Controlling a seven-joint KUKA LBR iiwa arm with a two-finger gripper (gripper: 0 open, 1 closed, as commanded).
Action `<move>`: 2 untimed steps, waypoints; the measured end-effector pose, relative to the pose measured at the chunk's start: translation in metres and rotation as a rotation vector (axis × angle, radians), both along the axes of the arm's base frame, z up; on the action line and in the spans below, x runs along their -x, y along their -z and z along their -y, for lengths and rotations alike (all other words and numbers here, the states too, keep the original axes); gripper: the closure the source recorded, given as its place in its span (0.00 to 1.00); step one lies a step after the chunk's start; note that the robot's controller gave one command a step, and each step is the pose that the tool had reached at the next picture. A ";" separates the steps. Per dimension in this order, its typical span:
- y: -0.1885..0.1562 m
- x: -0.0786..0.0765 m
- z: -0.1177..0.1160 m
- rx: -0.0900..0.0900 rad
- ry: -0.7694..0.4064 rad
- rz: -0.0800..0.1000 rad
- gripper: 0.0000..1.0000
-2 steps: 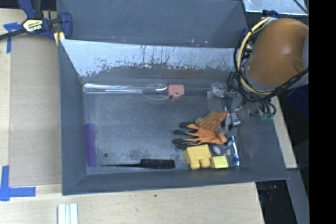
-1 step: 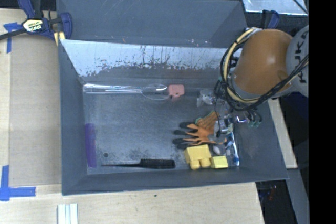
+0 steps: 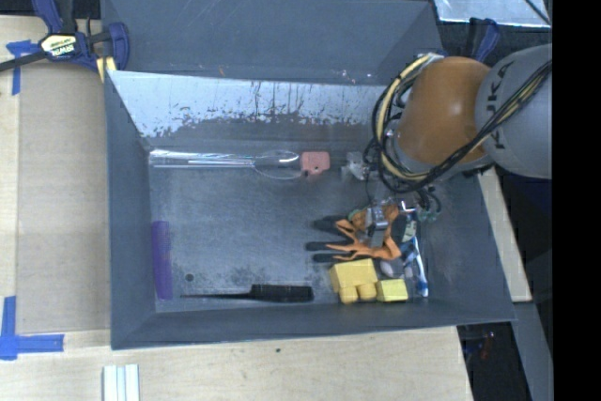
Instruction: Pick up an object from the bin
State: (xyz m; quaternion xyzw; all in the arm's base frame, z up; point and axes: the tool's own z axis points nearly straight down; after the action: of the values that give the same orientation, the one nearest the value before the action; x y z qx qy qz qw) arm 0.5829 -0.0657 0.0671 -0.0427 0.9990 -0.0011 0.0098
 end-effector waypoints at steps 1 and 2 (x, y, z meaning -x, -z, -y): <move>-0.005 -0.009 -0.010 0.001 -0.034 0.013 1.00; -0.005 -0.009 -0.010 0.001 -0.034 0.013 1.00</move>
Offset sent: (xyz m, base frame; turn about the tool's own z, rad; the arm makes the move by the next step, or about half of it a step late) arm 0.0000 0.0000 0.0000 0.0000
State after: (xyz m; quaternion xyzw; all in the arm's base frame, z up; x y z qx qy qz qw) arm 0.5920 -0.0558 0.0725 -0.0597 0.9981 -0.0017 0.0163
